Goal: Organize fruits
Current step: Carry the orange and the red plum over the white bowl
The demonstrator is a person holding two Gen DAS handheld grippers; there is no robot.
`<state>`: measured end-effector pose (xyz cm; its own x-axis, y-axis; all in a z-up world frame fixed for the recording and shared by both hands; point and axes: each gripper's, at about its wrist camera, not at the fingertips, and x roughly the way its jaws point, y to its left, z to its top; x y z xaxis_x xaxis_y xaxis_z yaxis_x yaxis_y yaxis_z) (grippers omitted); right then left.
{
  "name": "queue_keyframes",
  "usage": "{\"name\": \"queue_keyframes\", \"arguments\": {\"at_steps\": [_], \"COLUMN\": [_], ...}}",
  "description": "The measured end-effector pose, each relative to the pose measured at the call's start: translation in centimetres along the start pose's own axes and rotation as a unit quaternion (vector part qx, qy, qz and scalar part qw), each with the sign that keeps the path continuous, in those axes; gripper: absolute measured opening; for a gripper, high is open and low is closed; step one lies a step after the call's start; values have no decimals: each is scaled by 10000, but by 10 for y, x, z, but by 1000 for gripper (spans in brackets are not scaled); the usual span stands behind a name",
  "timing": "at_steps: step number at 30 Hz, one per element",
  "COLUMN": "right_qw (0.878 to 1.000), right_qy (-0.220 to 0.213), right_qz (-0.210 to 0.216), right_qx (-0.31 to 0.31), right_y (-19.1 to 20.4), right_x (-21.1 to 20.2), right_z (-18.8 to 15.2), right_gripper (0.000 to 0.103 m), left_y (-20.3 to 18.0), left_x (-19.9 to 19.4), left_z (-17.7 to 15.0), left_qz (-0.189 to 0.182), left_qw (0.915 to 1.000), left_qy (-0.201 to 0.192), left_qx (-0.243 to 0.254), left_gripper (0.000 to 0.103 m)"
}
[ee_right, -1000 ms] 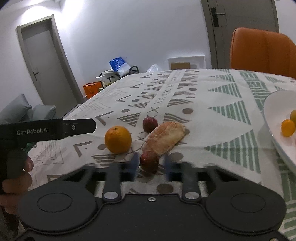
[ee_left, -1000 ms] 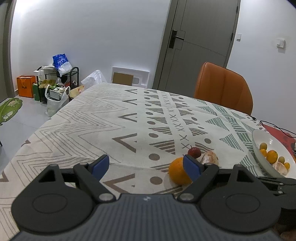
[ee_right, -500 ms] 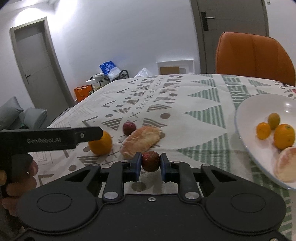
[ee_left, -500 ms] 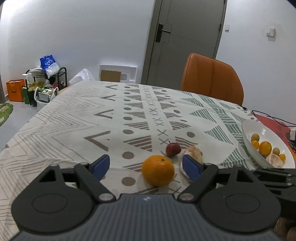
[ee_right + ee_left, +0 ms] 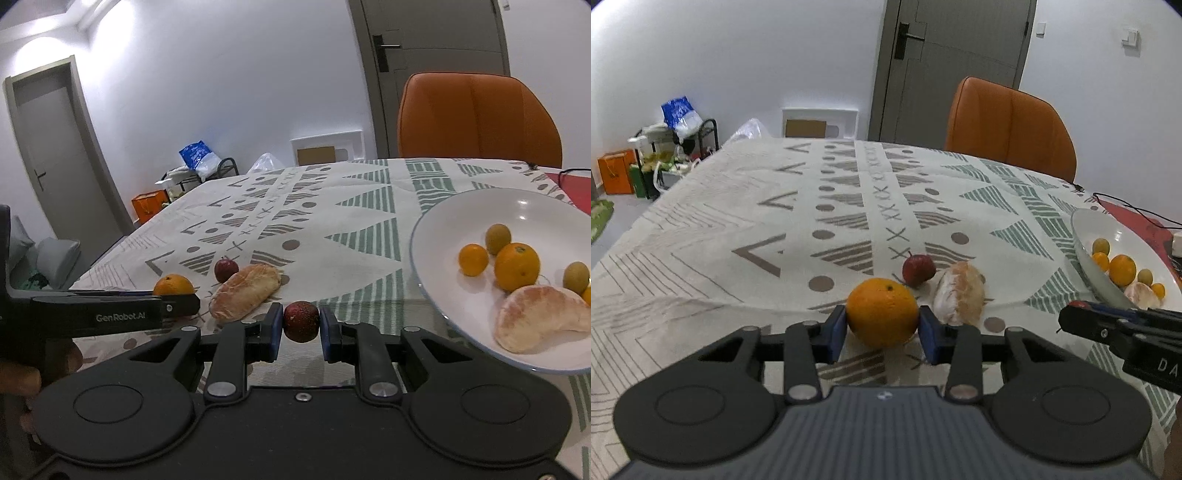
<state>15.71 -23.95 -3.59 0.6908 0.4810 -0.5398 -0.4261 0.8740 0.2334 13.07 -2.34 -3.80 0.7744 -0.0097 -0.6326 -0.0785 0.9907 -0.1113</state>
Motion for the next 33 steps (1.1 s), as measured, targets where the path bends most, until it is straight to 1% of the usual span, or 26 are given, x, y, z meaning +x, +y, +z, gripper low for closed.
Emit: {"name": "queue_keyframes", "arguments": {"at_steps": [15, 33], "right_qw": [9990, 9953], "right_qy": [-352, -690], "right_qz": [-90, -380], "right_qx": [244, 558], "right_y": [-24, -60], "right_x": [-26, -53], "right_z": [3, 3], "right_gripper": [20, 20], "left_y": [-36, -82], "left_x": [-16, -21], "left_z": [13, 19], "left_qz": [-180, -475], "left_qw": [9993, 9964], "left_qy": [-206, -370], "left_qx": [268, 591], "left_gripper": [40, 40]}}
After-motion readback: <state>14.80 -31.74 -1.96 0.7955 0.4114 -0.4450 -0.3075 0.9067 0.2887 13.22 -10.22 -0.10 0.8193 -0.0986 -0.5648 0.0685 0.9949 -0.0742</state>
